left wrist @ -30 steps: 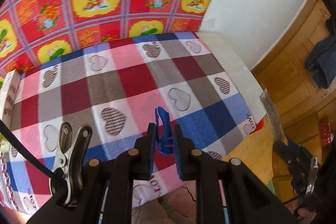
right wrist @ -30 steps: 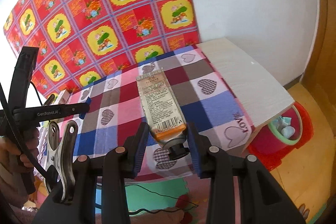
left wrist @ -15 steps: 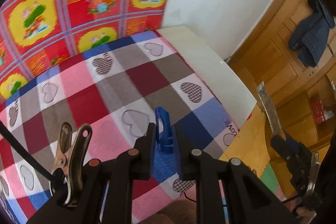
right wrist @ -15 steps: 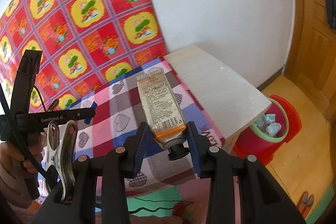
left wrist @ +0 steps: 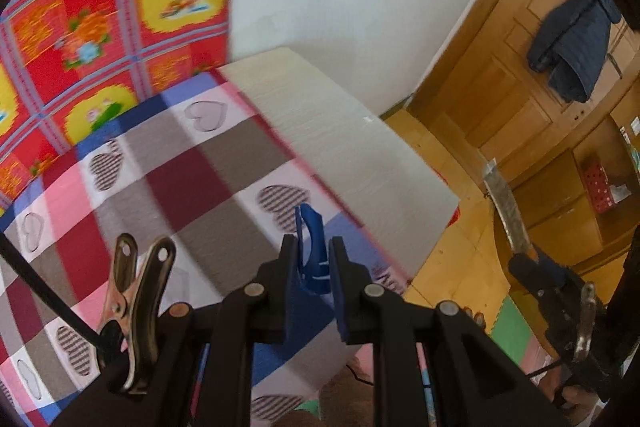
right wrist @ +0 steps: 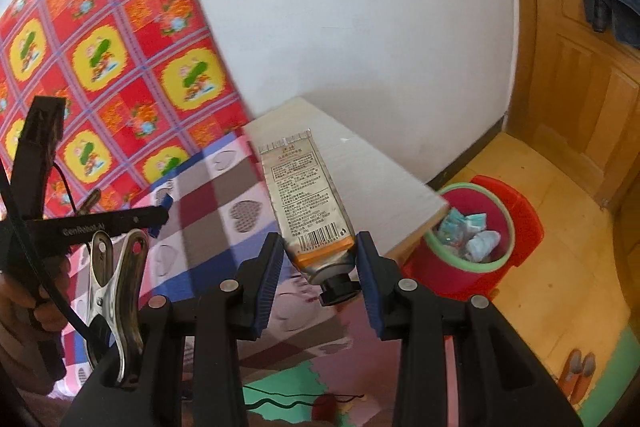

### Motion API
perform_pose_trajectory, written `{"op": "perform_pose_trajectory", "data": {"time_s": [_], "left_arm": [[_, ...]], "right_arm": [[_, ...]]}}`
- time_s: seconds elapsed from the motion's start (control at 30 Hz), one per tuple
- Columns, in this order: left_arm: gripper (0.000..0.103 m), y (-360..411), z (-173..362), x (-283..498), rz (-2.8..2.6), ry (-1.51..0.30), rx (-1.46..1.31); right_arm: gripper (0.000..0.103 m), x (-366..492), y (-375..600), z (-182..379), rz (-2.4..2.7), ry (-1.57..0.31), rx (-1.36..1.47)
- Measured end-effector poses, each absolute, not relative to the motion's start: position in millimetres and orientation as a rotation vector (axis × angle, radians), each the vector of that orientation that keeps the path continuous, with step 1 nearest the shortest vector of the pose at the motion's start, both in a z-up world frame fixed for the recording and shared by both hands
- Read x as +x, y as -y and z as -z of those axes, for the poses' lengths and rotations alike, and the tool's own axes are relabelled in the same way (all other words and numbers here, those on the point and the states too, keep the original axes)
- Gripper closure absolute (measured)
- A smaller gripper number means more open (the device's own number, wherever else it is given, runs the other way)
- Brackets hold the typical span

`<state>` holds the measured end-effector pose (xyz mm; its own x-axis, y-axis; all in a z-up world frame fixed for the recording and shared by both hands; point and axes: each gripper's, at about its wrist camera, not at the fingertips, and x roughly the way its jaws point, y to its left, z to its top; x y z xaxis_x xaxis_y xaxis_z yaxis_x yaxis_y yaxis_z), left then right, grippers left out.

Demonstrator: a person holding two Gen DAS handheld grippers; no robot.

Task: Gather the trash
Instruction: 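Carry the cream tube over the red bucket and open the right gripper while the left carries the clip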

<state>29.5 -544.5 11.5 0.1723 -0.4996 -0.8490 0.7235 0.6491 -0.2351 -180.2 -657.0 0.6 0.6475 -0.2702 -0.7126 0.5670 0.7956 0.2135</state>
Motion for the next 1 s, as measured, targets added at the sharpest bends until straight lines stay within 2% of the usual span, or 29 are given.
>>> {"op": "perform_pose_trajectory", "data": {"time_s": [0.53,1.0], "left_arm": [[0.087,696.1,11.7,-23.4,0.974,-1.111,0.329],[0.087,799.5,40.1,-56.5,1.006,-1.138,0.375]], "right_arm": [[0.065,-225.4,784.2,32.2,0.551,-0.781,0.504],[0.065,-246.8,901.8,108.2,0.600,-0.851,0.626]]}}
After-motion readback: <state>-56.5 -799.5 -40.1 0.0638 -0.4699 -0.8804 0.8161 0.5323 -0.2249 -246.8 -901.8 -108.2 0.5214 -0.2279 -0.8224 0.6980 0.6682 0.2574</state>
